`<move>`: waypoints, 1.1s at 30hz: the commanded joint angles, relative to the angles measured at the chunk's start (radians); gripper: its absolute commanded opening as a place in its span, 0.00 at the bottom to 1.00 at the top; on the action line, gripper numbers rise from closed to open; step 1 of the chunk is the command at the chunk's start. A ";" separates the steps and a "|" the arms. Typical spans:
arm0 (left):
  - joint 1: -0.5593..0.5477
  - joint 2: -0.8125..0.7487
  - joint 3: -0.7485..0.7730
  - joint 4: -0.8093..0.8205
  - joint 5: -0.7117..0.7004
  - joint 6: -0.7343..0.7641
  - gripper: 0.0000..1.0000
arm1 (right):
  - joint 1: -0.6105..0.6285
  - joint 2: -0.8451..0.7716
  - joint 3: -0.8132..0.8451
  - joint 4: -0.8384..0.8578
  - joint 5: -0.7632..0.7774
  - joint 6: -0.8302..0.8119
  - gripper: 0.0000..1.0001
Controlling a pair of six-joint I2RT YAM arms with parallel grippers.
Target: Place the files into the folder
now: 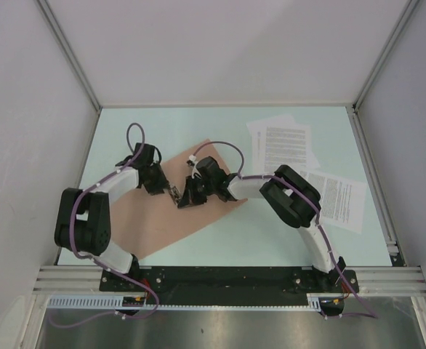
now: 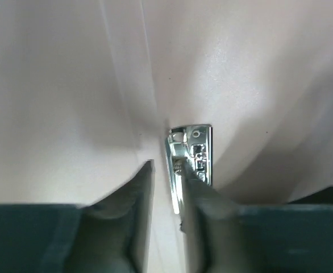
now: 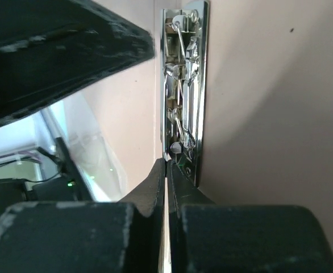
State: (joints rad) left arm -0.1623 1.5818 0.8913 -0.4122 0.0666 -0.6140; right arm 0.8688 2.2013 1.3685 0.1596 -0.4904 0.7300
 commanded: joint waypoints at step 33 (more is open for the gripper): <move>-0.077 -0.142 -0.040 -0.014 -0.137 -0.062 0.36 | -0.027 0.012 -0.282 -0.169 0.285 0.083 0.00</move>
State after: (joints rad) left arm -0.2081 1.3846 0.7300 -0.4553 -0.0277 -0.7021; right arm 0.8806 2.1094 1.1645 0.2775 -0.3317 0.9367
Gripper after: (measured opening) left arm 0.316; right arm 0.010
